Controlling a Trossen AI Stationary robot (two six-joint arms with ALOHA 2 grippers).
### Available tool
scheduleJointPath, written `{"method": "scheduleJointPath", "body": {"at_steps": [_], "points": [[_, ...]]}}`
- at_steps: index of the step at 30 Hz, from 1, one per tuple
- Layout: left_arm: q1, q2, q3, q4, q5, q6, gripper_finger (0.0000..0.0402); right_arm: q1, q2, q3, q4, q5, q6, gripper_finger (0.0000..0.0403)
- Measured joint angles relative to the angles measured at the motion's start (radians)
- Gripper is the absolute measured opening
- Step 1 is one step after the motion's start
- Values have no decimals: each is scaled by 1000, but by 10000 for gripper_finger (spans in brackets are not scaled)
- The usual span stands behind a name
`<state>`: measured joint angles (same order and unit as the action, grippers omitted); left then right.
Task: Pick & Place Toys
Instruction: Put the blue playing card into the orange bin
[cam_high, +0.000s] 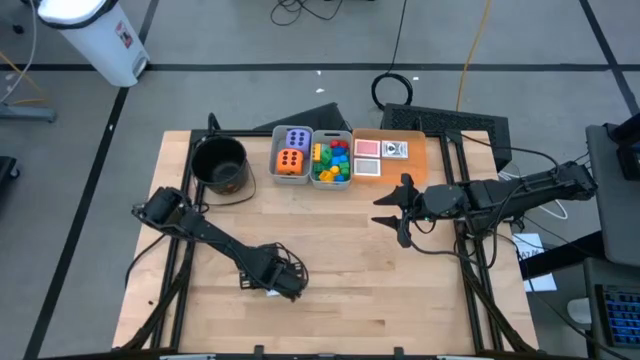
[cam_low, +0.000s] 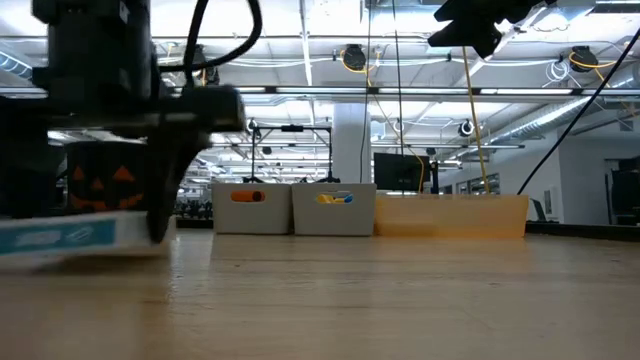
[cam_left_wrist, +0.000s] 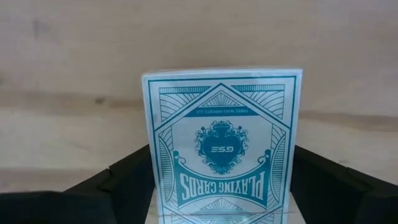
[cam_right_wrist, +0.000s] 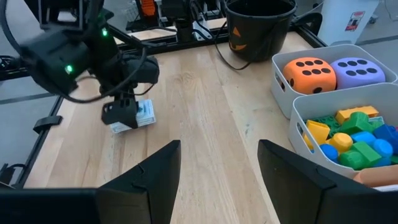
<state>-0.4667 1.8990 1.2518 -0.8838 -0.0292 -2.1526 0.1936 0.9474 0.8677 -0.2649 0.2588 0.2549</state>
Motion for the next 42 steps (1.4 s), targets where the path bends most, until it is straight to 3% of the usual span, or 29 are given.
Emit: {"method": "scheduleJointPath", "body": {"at_steps": [5, 10, 15, 21, 25, 29, 34, 38, 42], "points": [[19, -65, 0, -5, -76, 80, 334, 0, 0, 0, 8, -1, -8, 203], [49, -158, 1, 1, -188, 197, 304, 0, 0, 0, 14, -2, -6, 203], [87, -286, 1, 46, -333, 364, 301, 0, 0, 0, 14, -4, -17, 203], [153, -437, 2, 221, -353, 686, 338, -2, 0, 0, 80, -191, -133, 203], [205, -495, 2, 411, -277, 921, 325, -2, 0, 0, 188, -239, -173, 203], [265, -509, 2, 621, -102, 1063, 302, -2, 0, 0, 279, -277, -242, 203], [325, -500, 3, 828, 109, 1070, 318, -2, 11, 0, 347, -303, -260, 203], [341, -492, 3, 902, 196, 1049, 344, -2, 10, 0, 416, -315, -260, 203], [345, -476, 3, 953, 279, 1011, 332, -12, 11, 0, 484, -316, -240, 203]]}}
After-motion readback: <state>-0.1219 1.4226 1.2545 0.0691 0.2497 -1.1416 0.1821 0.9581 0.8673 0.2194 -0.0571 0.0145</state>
